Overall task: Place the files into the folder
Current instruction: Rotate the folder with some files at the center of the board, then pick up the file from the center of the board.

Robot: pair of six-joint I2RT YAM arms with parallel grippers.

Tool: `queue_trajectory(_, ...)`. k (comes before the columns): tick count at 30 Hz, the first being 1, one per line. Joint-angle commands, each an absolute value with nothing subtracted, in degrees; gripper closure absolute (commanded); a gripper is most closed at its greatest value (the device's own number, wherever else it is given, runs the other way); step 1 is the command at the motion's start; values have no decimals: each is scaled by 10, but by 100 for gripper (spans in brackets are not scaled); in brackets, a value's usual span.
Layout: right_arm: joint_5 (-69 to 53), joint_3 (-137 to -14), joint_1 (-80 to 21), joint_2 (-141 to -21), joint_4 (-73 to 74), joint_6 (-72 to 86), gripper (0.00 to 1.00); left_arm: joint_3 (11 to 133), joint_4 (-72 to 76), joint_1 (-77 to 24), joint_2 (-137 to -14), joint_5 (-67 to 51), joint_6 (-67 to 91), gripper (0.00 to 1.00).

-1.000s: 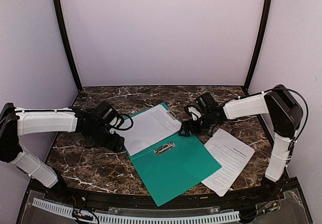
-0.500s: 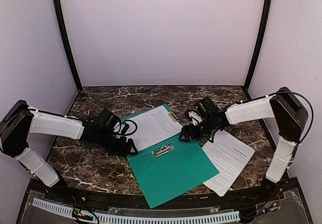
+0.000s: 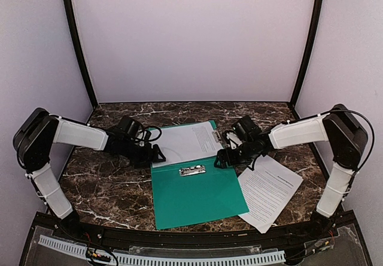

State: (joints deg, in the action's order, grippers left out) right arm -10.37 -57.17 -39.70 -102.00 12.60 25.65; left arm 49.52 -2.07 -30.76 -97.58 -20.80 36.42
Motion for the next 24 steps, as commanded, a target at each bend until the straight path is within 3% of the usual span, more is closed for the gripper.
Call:
queue_trajectory(1,-161,-587,-421,-1078,144,271,17,551,-82,-269,-1035,-205,313,21)
queue_trajectory(8,-93,-626,-417,-1066,203,254,13,662,-162,-216,-1085,-164,241,21)
queue_trajectory(16,25,-580,-387,-938,294,280,4,645,-180,-212,-971,-43,202,13)
queue_trajectory(24,48,-506,-383,-790,403,413,1,657,-118,-286,-921,-150,192,20)
